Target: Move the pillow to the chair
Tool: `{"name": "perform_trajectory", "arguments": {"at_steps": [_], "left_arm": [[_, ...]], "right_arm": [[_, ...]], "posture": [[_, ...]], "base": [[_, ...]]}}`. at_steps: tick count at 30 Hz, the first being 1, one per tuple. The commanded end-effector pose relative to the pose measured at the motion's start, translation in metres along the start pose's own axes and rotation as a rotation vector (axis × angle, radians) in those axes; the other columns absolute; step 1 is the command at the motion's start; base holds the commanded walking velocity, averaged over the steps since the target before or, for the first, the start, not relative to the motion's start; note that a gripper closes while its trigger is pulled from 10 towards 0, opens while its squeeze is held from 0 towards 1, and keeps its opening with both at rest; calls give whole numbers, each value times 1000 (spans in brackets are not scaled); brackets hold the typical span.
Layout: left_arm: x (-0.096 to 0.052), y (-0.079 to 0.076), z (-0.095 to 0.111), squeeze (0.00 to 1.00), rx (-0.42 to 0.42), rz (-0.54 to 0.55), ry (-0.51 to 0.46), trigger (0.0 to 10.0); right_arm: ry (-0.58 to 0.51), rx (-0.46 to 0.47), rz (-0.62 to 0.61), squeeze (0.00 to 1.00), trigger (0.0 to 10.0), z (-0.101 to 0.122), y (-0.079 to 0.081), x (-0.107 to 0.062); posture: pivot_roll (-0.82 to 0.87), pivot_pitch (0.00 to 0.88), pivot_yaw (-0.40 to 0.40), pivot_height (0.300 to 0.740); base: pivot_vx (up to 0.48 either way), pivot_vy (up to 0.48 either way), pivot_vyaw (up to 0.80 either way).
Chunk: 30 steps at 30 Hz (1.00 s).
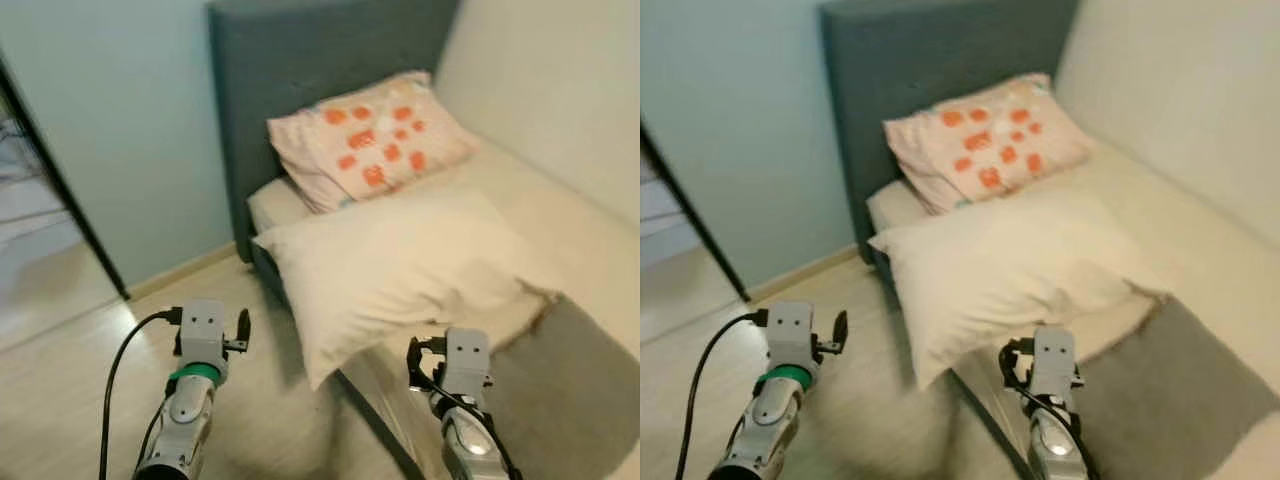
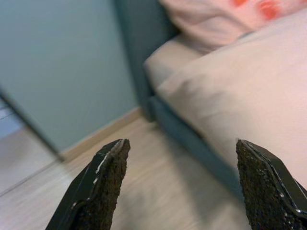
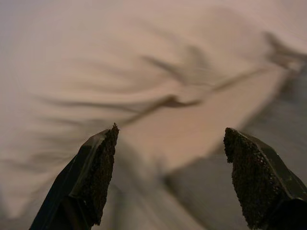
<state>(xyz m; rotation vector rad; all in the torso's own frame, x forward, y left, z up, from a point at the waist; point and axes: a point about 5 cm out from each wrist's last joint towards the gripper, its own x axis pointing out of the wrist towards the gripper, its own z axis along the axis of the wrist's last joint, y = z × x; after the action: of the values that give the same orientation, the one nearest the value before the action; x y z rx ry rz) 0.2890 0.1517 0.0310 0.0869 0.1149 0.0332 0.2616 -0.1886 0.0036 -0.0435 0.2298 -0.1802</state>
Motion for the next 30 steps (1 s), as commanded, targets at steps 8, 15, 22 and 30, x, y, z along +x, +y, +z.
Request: {"name": "perform_trajectory", "arguments": {"at_steps": [8, 15, 22, 30], "left_arm": [[-3, -2, -6, 0, 11, -8, 33, 10000], [-1, 0, -5, 0, 11, -4, 41, 10000], [1, -1, -4, 0, -4, -14, 42, 10000], [1, 1, -5, 0, 8, -7, 58, 10000]], "right_arm": [[39, -7, -53, 0, 10000, -7, -8, -2], [54, 1, -93, 0, 10000, -9, -14, -2], [68, 8, -120, 0, 10000, -10, -18, -1], [76, 8, -127, 0, 10000, -11, -17, -1]], "posture": [[-8, 0, 39, 740], [-10, 0, 42, 740], [-5, 0, 43, 740], [1, 0, 43, 740]], "base": [[0, 0, -800], [0, 0, -800], [0, 0, -800], [0, 0, -800]]}}
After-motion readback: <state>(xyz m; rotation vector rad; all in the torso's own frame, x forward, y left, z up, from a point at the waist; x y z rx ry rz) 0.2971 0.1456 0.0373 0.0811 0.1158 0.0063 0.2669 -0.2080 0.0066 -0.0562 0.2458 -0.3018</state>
